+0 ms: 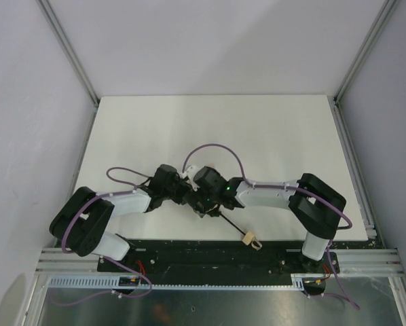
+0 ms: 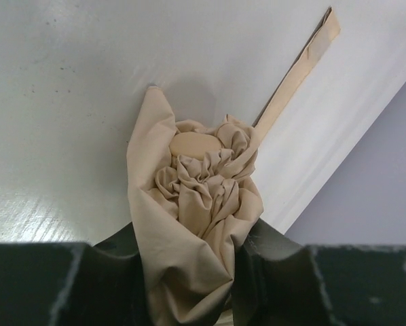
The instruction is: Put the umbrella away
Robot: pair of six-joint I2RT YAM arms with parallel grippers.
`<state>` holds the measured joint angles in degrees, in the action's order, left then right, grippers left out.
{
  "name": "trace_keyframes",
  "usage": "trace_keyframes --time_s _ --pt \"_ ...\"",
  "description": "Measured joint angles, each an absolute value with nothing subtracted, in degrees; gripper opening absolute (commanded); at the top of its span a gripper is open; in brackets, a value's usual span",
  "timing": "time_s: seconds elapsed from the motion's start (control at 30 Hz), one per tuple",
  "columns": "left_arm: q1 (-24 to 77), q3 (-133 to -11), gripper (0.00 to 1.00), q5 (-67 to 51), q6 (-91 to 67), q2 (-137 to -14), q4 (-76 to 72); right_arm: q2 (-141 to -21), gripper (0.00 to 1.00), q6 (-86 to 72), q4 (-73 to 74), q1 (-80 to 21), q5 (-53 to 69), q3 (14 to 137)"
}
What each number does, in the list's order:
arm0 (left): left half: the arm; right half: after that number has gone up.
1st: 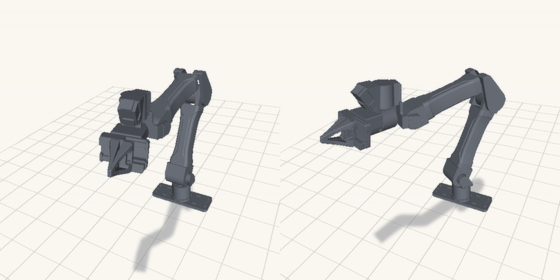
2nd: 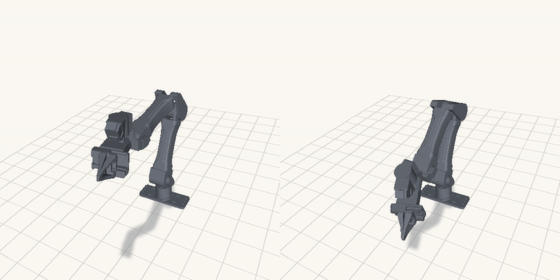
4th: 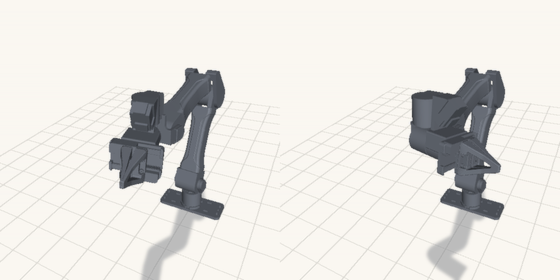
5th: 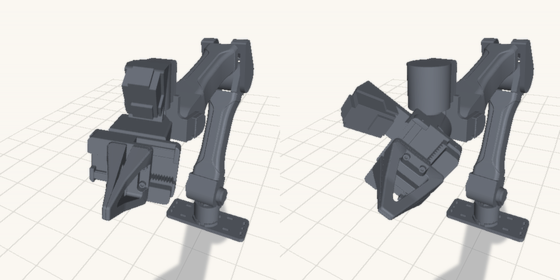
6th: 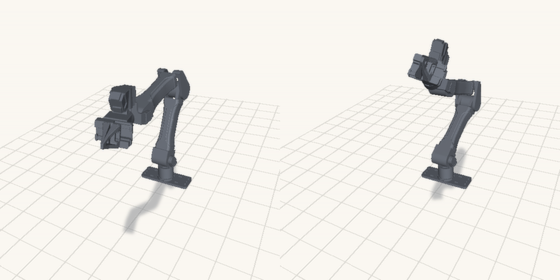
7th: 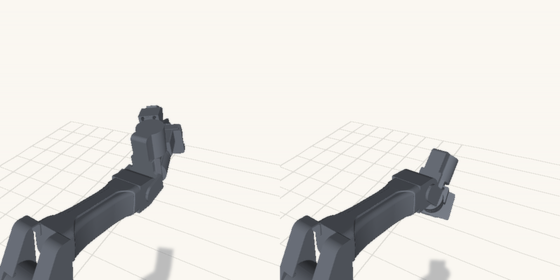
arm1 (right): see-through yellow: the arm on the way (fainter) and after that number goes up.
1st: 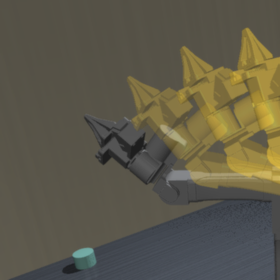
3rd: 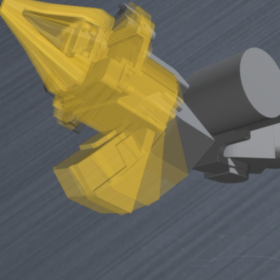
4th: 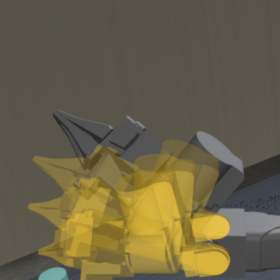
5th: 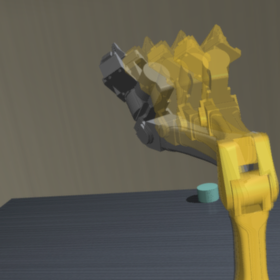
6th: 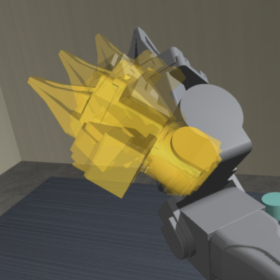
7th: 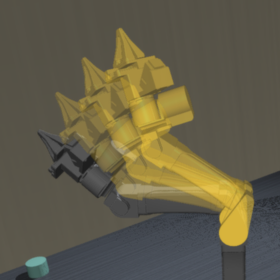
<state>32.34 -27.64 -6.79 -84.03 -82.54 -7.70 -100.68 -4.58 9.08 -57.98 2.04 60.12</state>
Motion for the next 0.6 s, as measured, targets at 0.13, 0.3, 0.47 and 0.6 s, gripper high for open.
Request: trace_keyframes --time_s 0.13,0.3,0.47,0.6 --pt "32.34 -27.64 0.00 -7.68 -84.16 -82.54 -7.16 -100.95 0.82 -2.81 10.15 -63.44 -8.80 61.01" --pt "32.05 -27.66 0.00 -8.40 -85.58 -82.54 -6.46 -104.88 0.66 -1.67 10.63 -67.35 -21.82 63.64" --pt "31.07 -27.70 0.00 -8.54 -87.15 -82.50 -5.72 -108.36 0.28 -2.48 7.92 -69.69 -31.59 64.60" --pt "30.94 -27.77 0.00 -7.60 -87.50 -81.76 -5.21 -108.75 0.03 -0.91 5.80 -69.97 -33.87 64.20"
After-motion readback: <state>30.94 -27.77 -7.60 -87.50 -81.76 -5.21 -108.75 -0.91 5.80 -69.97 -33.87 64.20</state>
